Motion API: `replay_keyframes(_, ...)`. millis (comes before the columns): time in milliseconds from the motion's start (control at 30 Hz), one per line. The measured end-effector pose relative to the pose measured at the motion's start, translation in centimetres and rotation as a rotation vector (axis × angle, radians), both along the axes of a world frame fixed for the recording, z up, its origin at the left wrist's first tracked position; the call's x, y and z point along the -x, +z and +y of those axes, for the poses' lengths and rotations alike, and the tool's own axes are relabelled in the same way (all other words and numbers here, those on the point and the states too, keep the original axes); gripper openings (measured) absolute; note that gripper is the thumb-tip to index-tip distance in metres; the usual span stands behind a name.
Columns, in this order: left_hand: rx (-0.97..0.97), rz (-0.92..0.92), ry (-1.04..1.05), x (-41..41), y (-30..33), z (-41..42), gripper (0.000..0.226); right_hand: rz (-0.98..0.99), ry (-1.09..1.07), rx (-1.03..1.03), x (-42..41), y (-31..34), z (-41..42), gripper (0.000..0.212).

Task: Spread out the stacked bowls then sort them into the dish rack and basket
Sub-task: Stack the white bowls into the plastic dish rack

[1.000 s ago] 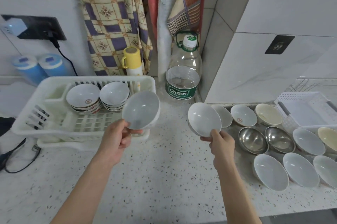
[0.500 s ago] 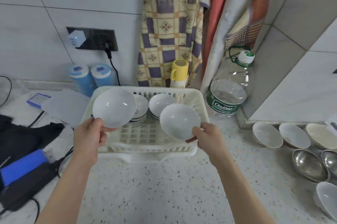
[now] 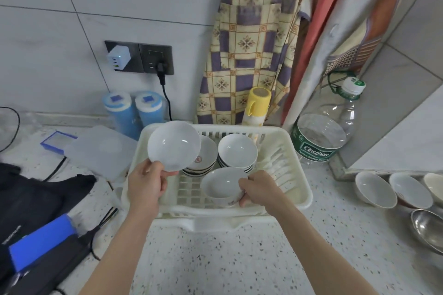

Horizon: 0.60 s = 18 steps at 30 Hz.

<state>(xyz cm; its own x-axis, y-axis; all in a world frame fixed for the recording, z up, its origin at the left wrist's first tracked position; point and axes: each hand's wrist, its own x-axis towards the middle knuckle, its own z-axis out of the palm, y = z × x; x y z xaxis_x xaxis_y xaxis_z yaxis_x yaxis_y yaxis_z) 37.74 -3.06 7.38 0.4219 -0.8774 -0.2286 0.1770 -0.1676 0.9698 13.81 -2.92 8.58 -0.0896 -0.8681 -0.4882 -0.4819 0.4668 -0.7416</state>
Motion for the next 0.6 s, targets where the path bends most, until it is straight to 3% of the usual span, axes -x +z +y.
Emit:
replay_keyframes(133,0.02,-0.058,-0.028,-0.2,-1.0,0.0,0.02,0.036,0.022,-0.081,-0.5,-1.2,-1.1,0.026)
replay_keyframes(267,0.011,-0.05,-0.017,-0.3,-1.4,-0.3,0.022,0.073,0.016,-0.099,-1.0,-2.1,-1.7,0.01)
replay_keyframes(600,0.009,-0.053,-0.024,-0.3,-1.9,-0.3,0.024,0.136,0.062,-0.191,-1.2,-4.4,-2.6,0.009)
